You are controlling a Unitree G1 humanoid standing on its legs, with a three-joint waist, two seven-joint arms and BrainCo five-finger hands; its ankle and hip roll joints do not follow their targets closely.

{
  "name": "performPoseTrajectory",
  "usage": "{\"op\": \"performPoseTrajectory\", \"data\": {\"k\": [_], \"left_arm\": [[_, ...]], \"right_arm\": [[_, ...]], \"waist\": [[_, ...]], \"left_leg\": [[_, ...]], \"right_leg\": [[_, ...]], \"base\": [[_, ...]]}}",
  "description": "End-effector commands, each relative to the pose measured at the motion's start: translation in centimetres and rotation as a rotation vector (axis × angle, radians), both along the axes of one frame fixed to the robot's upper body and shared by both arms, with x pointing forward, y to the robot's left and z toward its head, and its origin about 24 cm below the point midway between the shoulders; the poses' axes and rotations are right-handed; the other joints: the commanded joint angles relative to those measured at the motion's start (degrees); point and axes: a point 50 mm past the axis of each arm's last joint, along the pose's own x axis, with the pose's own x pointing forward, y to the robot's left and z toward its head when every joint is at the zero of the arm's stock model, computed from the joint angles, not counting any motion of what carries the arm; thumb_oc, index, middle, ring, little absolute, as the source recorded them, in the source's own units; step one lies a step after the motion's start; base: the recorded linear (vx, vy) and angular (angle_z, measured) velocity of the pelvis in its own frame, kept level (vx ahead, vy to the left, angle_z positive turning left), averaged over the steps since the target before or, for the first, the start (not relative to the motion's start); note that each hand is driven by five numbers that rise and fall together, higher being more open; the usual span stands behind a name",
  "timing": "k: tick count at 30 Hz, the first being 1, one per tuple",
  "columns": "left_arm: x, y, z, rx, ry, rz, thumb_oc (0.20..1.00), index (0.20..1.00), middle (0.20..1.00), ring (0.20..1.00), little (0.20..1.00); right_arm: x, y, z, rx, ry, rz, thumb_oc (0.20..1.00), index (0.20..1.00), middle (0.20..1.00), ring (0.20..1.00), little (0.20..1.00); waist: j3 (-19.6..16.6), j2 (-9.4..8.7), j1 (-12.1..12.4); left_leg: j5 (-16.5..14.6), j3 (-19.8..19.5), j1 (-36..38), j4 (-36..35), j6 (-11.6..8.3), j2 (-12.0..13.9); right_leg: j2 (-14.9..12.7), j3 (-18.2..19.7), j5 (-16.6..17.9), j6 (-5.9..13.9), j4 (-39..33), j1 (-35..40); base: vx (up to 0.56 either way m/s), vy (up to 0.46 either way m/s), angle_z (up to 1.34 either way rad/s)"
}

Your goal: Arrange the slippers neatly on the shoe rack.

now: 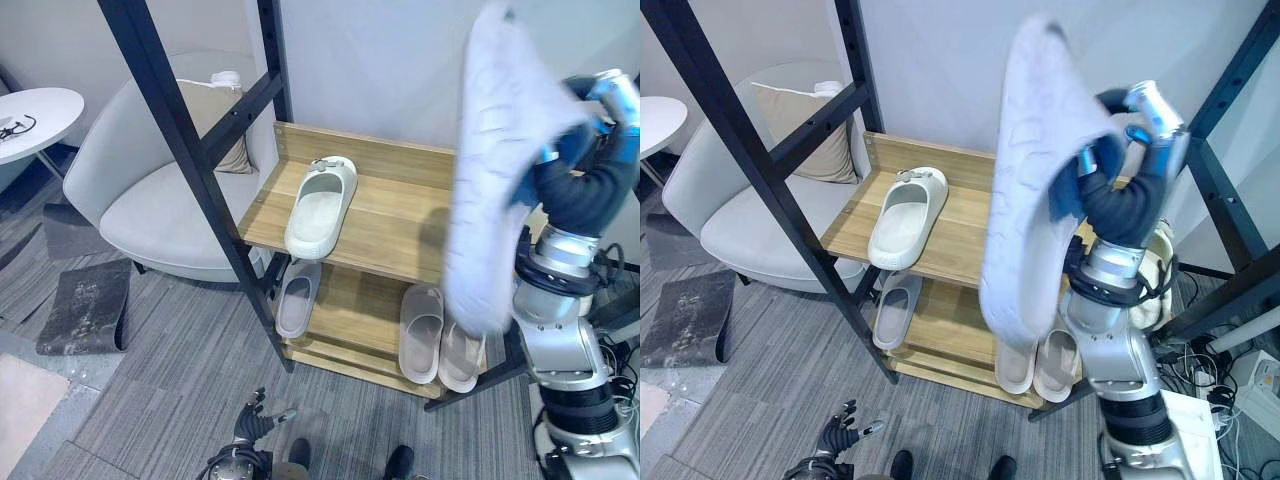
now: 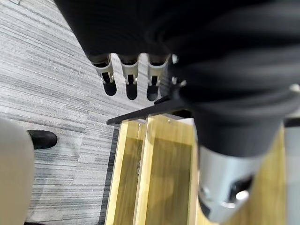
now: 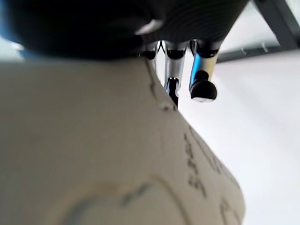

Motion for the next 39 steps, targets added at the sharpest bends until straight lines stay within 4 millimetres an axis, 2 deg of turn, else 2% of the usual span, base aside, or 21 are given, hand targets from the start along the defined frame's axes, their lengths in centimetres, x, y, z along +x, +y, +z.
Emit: {"op": "performPoseTrajectory", "data": {"k": [1,3,5,6,7,11,15,16,18,19,22,25,30,32,33,35,37,38,39], "left_arm": [[1.1,0.2,0.3,0.030,-0.021,-0.007,1.000,1.000,1.000,1.000,1.000],[1.2,0.0,0.2,0.029,-0.015,0.000,1.000,1.000,1.000,1.000,1.000],[1.5,-0.3,0.2,0.024,-0.012,0.005,1.000,1.000,1.000,1.000,1.000],[2.1,-0.4,0.3,0.024,-0.028,0.007,1.000,1.000,1.000,1.000,1.000],[2.1,-0.4,0.4,0.024,-0.029,0.007,1.000,1.000,1.000,1.000,1.000],[2.8,-0.2,0.6,0.028,-0.057,0.004,1.000,1.000,1.000,1.000,1.000],[2.8,0.1,0.5,0.050,-0.055,0.005,1.000,1.000,1.000,1.000,1.000],[2.8,0.1,0.4,0.053,-0.052,-0.001,1.000,1.000,1.000,1.000,1.000],[2.7,0.2,0.3,0.056,-0.051,0.019,1.000,1.000,1.000,1.000,1.000],[2.5,0.2,0.1,0.056,-0.042,0.018,1.000,1.000,1.000,1.000,1.000],[2.2,0.1,-0.2,0.057,-0.027,0.034,1.000,1.000,1.000,1.000,1.000],[1.7,-0.2,-0.6,0.048,-0.010,0.042,1.000,1.000,1.000,1.000,1.000],[1.4,-1.3,-0.7,0.036,-0.021,0.012,1.000,1.000,1.000,1.000,1.000],[1.6,-1.5,-0.5,0.027,-0.048,-0.018,1.000,1.000,1.000,1.000,1.000],[1.6,-1.6,-0.4,0.025,-0.049,-0.018,1.000,1.000,1.000,1.000,1.000],[2.8,-1.8,0.4,0.003,-0.114,-0.038,1.000,1.000,1.000,1.000,1.000],[3.8,-2.2,1.2,-0.010,-0.165,-0.065,1.000,1.000,1.000,1.000,1.000],[4.8,-2.7,1.9,-0.040,-0.210,-0.076,1.000,1.000,1.000,1.000,1.000],[5.5,-2.7,2.4,-0.040,-0.239,-0.085,1.000,1.000,1.000,1.000,1.000]], "right_arm": [[-2.1,2.9,2.0,0.104,-0.086,0.624,0.200,0.200,0.200,0.200,0.200],[-2.0,6.7,0.8,0.212,0.042,1.073,0.200,0.200,0.200,0.200,0.200],[-2.5,10.6,0.1,0.189,0.158,1.352,0.200,0.200,0.200,0.200,0.200],[-3.2,12.5,0.0,0.101,0.195,1.462,0.200,0.200,0.200,0.200,0.200],[-3.2,12.6,0.0,0.100,0.194,1.463,0.200,0.200,0.200,0.200,0.200],[-3.3,15.4,-2.0,-0.008,0.327,1.553,0.200,0.200,0.200,0.200,0.200],[-3.1,17.6,-5.5,-0.142,0.500,1.562,0.200,0.200,0.200,0.200,0.200],[-2.9,17.6,-6.0,-0.233,0.495,1.482,0.200,0.200,0.200,0.200,0.200],[-2.4,18.2,-8.9,-0.326,0.606,1.381,0.200,0.200,0.200,0.200,0.200],[-2.2,18.0,-9.0,-0.394,0.579,1.307,0.200,0.200,0.200,0.200,0.200],[-1.5,17.7,-12.4,-0.597,0.636,1.050,0.200,0.200,0.200,0.200,0.200],[-0.5,16.3,-15.0,-0.750,0.661,0.800,0.200,0.200,0.200,0.200,0.200],[1.4,13.3,-17.1,-1.009,0.499,0.295,0.200,0.200,0.200,0.200,0.200],[2.3,12.1,-16.6,-1.109,0.340,0.102,0.200,0.200,0.200,0.200,0.200],[2.3,12.1,-16.7,-1.109,0.337,0.098,0.200,0.200,0.200,0.200,0.200],[4.0,10.6,-15.0,-1.128,0.228,-0.095,0.200,0.200,0.200,0.200,0.200],[5.3,9.6,-13.3,-1.124,0.156,-0.217,0.200,0.200,0.200,0.200,0.200],[6.8,8.4,-12.0,-1.124,0.116,-0.335,0.200,0.200,0.200,0.200,0.200],[7.6,7.8,-11.0,-1.126,0.085,-0.406,0.200,0.200,0.200,0.200,0.200]], "waist": [[-0.17,-0.55,2.23],[-0.17,-0.35,2.85],[0.03,-0.25,3.80],[0.24,-0.18,5.17],[0.12,-0.27,4.96],[0.48,-0.32,6.87],[1.21,-0.26,8.13],[1.39,-0.22,8.26],[1.90,-0.19,8.36],[2.03,-0.18,8.39],[2.66,0.07,8.26],[3.59,0.23,7.98],[5.40,0.54,8.02],[6.54,0.82,8.55],[6.59,0.90,8.58],[8.91,1.16,8.64],[11.10,1.52,8.54],[13.95,1.96,8.31],[14.96,2.29,8.05]], "left_leg": [[-2.03,-0.40,0.74,-0.27,-0.16,-1.68],[-1.75,-0.62,0.55,-0.28,-0.35,-1.71],[-1.46,-1.11,0.29,-0.26,-0.61,-1.70],[-1.38,-1.92,0.13,-0.13,-0.88,-1.58],[-1.20,-2.09,-0.12,-0.15,-0.82,-1.70],[-0.66,-4.04,-0.88,-0.09,-1.24,-1.85],[-0.61,-5.05,-1.11,0.05,-1.45,-1.75],[-0.64,-5.31,-1.16,0.02,-1.51,-1.73],[-0.55,-5.69,-1.33,0.08,-1.49,-1.77],[-0.55,-5.76,-1.48,0.09,-1.53,-1.73],[-0.59,-6.31,-1.77,0.19,-1.52,-1.69],[-0.60,-6.91,-1.99,0.47,-1.39,-1.80],[-0.80,-7.90,-3.47,1.54,-1.40,-2.03],[-0.67,-8.27,-4.57,2.04,-1.49,-2.09],[-0.70,-8.27,-4.62,2.12,-1.50,-2.08],[-0.28,-8.67,-6.99,3.29,-1.40,-2.28],[-0.36,-8.70,-9.45,5.46,-1.17,-2.63],[-0.72,-8.95,-12.58,8.72,-0.77,-3.06],[-2.21,-9.18,-13.82,10.49,-0.81,-2.86]], "right_leg": [[-0.45,-0.49,-5.28,3.67,1.65,5.50],[-0.50,-0.79,-5.21,3.41,1.67,5.37],[-0.50,-1.22,-5.26,3.12,1.77,5.38],[-0.40,-1.76,-5.41,2.83,1.83,5.55],[-0.50,-1.94,-5.33,2.86,1.81,5.40],[-0.47,-4.05,-5.42,2.69,1.74,5.74],[-0.36,-5.20,-5.69,2.53,1.94,5.99],[-0.32,-5.41,-5.80,2.50,1.96,6.03],[-0.25,-5.69,-5.91,2.51,2.15,6.00],[-0.20,-5.81,-6.02,2.55,2.20,5.96],[-0.09,-6.35,-6.50,2.62,2.49,5.96],[-0.05,-6.55,-7.01,2.65,3.18,5.76],[0.04,-7.45,-7.74,2.83,3.87,4.83],[0.06,-7.53,-7.83,2.81,3.89,4.05],[0.07,-7.53,-7.83,2.79,3.92,4.02],[-0.05,-7.30,-7.50,2.81,4.23,1.84],[-0.46,-6.73,-7.43,2.69,5.59,-0.61],[-1.37,-6.04,-7.38,2.35,8.65,-3.96],[-1.60,-4.87,-8.53,2.67,10.97,-5.82]], "base": [[-0.04,-0.032,-0.07],[-0.05,-0.036,-0.04],[-0.07,-0.045,0.05],[-0.06,-0.037,0.16],[-0.05,-0.036,0.29],[-0.03,-0.025,0.28],[-0.02,-0.017,0.18],[-0.02,-0.007,0.19],[-0.02,0.000,0.18],[-0.01,0.001,0.17],[0.00,0.001,0.11],[0.00,0.000,0.02],[-0.02,-0.017,0.08],[-0.06,-0.025,0.22],[-0.10,-0.035,0.21],[-0.16,-0.024,0.17],[-0.26,0.008,0.03],[-0.27,0.001,-0.02],[-0.31,0.027,-0.05]]}}
